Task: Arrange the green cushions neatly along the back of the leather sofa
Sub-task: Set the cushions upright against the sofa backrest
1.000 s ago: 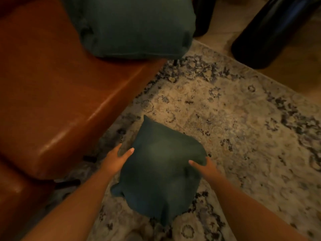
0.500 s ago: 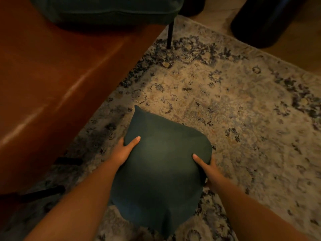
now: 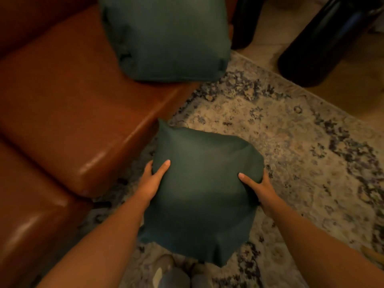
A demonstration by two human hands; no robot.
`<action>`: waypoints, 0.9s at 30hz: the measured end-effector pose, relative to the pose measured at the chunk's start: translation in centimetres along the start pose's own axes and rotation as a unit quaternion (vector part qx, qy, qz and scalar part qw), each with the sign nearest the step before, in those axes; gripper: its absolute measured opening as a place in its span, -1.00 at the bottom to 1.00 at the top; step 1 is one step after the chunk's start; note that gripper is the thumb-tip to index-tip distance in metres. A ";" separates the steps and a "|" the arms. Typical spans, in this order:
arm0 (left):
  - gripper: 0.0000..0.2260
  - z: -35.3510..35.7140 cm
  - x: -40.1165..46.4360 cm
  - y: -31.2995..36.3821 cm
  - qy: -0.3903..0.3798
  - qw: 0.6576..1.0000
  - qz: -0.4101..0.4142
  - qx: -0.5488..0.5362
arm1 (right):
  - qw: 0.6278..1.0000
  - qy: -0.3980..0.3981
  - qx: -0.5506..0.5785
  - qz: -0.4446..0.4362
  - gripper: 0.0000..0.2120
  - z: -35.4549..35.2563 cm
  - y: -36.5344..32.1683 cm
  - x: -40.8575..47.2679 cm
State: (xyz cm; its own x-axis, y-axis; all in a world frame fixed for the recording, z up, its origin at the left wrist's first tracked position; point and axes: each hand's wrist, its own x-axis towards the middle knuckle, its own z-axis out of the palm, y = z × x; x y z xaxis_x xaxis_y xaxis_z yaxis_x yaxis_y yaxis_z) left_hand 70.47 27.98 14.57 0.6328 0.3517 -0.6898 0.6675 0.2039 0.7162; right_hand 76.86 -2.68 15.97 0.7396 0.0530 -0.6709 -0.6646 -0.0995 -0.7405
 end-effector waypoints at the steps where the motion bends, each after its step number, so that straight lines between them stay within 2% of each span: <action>1: -0.29 -0.6 -1.1 1.4 0.002 1.000 0.007 -0.001 | 1.000 -0.006 0.000 -0.006 -0.01 0.3 -1.6 -1.1; 3: -0.33 -1.8 -3.3 3.8 0.006 1.000 0.018 -0.003 | 1.000 -0.019 -0.006 -0.015 0.05 0.8 -4.4 -3.1; 6: -0.32 -3.8 -6.1 6.7 0.011 1.000 0.019 -0.012 | 0.999 -0.027 -0.010 -0.014 -0.10 1.9 -7.8 -5.3; 9: -0.19 -6.4 -8.1 8.4 0.032 0.998 0.021 -0.042 | 0.997 -0.045 -0.050 -0.037 0.07 3.9 -11.1 -7.1; 14: -0.21 -11.6 -10.5 9.7 0.069 0.992 0.041 -0.095 | 0.989 -0.092 -0.101 -0.063 -0.10 9.5 -15.9 -7.9; 17: -0.50 -15.2 -12.2 10.9 0.114 0.981 0.045 -0.152 | 0.979 -0.125 -0.136 -0.090 -0.12 14.8 -19.1 -8.6; 18: -0.54 -16.7 -12.3 11.0 0.131 0.976 0.039 -0.168 | 0.974 -0.139 -0.148 -0.101 -0.11 16.6 -20.0 -8.5; 22: -0.30 -23.3 -12.3 11.6 0.164 0.959 0.038 -0.228 | 0.949 -0.193 -0.204 -0.146 -0.10 25.4 -23.5 -8.5; 27: -0.24 -33.9 -10.1 12.0 0.210 0.932 0.040 -0.292 | 0.905 -0.273 -0.273 -0.178 -0.09 40.0 -28.2 -8.3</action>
State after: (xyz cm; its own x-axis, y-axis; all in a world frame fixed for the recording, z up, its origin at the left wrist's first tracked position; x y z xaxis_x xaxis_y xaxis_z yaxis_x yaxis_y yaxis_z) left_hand 58.82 57.83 33.68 0.3800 0.6887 -0.6174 0.2202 0.5809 0.7836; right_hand 85.23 39.41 40.82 0.6353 0.6466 -0.4221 -0.1327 -0.4471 -0.8846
